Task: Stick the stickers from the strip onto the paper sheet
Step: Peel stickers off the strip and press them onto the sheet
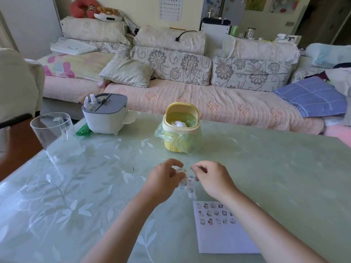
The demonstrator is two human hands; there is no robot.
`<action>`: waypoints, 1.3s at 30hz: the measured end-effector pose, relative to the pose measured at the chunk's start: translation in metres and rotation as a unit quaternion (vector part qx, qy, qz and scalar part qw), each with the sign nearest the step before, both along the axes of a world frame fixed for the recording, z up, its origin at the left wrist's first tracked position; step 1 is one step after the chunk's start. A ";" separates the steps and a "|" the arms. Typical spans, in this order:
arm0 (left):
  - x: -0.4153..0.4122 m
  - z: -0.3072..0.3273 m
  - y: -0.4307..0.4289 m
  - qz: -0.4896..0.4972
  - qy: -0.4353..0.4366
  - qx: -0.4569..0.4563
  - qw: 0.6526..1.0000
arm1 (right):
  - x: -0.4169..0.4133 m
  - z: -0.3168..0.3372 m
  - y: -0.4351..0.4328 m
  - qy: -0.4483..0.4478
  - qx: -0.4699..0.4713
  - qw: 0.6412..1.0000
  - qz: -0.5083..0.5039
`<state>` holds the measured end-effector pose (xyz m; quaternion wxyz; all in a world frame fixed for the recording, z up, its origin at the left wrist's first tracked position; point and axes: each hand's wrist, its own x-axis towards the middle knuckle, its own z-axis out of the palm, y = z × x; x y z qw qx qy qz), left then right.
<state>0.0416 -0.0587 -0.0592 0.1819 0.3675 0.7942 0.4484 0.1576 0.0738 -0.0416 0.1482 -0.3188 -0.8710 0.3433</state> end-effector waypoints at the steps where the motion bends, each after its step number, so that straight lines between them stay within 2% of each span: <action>1: 0.006 0.001 -0.003 -0.004 -0.017 0.009 1.000 | 0.006 0.002 -0.003 0.009 -0.045 0.999 0.000; 3: 0.017 0.004 -0.007 -0.003 -0.064 0.033 0.997 | 0.019 0.006 -0.011 0.028 -0.128 0.991 -0.003; 6: 0.029 0.006 -0.010 0.019 -0.143 0.071 0.987 | 0.038 0.007 -0.019 0.037 -0.155 0.987 0.008; 9: 0.037 0.006 -0.009 0.033 -0.182 0.090 0.979 | 0.048 0.007 -0.026 0.049 -0.208 0.976 0.041; 12: 0.041 0.004 -0.009 0.028 -0.162 0.074 0.984 | 0.047 0.005 -0.030 0.057 -0.231 0.970 0.046; 16: 0.037 0.001 -0.010 0.065 -0.057 0.049 0.995 | 0.041 0.003 -0.027 0.040 -0.263 0.963 0.035; 18: 0.032 0.004 -0.011 0.093 -0.043 0.060 0.993 | 0.037 0.002 -0.024 0.020 -0.263 0.964 0.046; 21: 0.025 0.009 -0.014 0.122 -0.067 0.084 0.987 | 0.033 0.000 -0.023 -0.020 -0.276 0.959 0.063; 25: 0.018 0.010 -0.020 0.155 -0.167 0.116 0.967 | 0.032 -0.004 -0.028 -0.081 -0.264 0.958 0.082; 32: 0.002 0.005 -0.025 0.215 -0.147 0.109 0.959 | 0.037 -0.006 -0.017 -0.145 -0.257 0.949 0.110; 35: 0.006 0.007 -0.026 0.197 -0.156 0.094 0.963 | 0.038 -0.010 -0.016 -0.098 -0.333 0.934 0.080; 37: 0.013 0.008 -0.027 0.203 -0.128 0.061 0.969 | 0.035 -0.010 -0.017 -0.045 -0.403 0.913 0.044; 39: 0.021 0.011 -0.028 0.202 -0.096 0.037 0.974 | 0.032 -0.009 -0.018 -0.005 -0.432 0.902 0.021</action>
